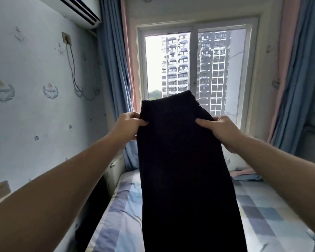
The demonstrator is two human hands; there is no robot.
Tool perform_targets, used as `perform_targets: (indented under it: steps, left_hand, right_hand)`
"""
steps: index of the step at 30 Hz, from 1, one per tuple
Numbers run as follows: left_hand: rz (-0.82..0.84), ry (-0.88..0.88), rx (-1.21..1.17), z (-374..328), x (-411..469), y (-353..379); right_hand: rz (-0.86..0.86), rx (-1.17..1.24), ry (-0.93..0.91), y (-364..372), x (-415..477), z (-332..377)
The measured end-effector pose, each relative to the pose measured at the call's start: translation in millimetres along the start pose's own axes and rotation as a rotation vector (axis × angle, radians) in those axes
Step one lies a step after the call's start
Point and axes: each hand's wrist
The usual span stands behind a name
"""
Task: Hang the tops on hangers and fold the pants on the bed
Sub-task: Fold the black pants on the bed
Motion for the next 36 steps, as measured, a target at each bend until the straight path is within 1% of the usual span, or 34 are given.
perform_targets:
  steps: [4, 8, 12, 16, 19, 21, 25, 29, 31, 33, 34, 36]
  left_hand:
    - [-0.003, -0.083, -0.012, 74, 36, -20]
    - [0.022, -0.209, 0.001, 186, 91, -38]
    - [0.081, -0.372, 0.002, 339, 156, -52]
    - [0.080, -0.536, 0.020, 502, 203, -50]
    - [0.083, -0.600, 0.049, 613, 233, -44]
    - [0.076, -0.633, 0.100, 679, 256, -39]
    - [0.073, -0.677, 0.200, 796, 301, -25]
    - [-0.012, -0.725, 0.400, 881, 339, -1]
    - [-0.043, -0.786, 0.402, 912, 350, 13]
    - [-0.050, -0.839, 0.337, 938, 353, 26]
    - [-0.051, -0.854, 0.301, 951, 349, 31]
    - [0.000, -0.844, 0.288, 969, 333, 38]
  right_hand:
    - [0.039, -0.017, 0.089, 49, 27, -60]
    - [0.054, -0.062, 0.196, 112, 65, -155]
    - [0.064, -0.104, 0.347, 189, 102, -288]
    - [0.098, -0.145, 0.569, 263, 124, -433]
    - [0.116, -0.173, 0.683, 303, 137, -536]
    - [0.122, -0.217, 0.706, 323, 150, -599]
    - [0.125, -0.359, 0.685, 355, 179, -714]
    - [0.099, -0.470, 0.685, 377, 205, -812]
    - [0.049, -0.534, 0.696, 385, 214, -852]
    - [-0.001, -0.602, 0.709, 393, 214, -881]
    - [-0.011, -0.619, 0.733, 396, 210, -894]
    - [0.021, -0.594, 0.832, 401, 190, -910]
Point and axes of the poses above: each hand's wrist, its own x-axis towards the middle knuckle, its own y-axis out of the palm, z = x × y, and after that the axes turned 5 degrees about -y, right-handed
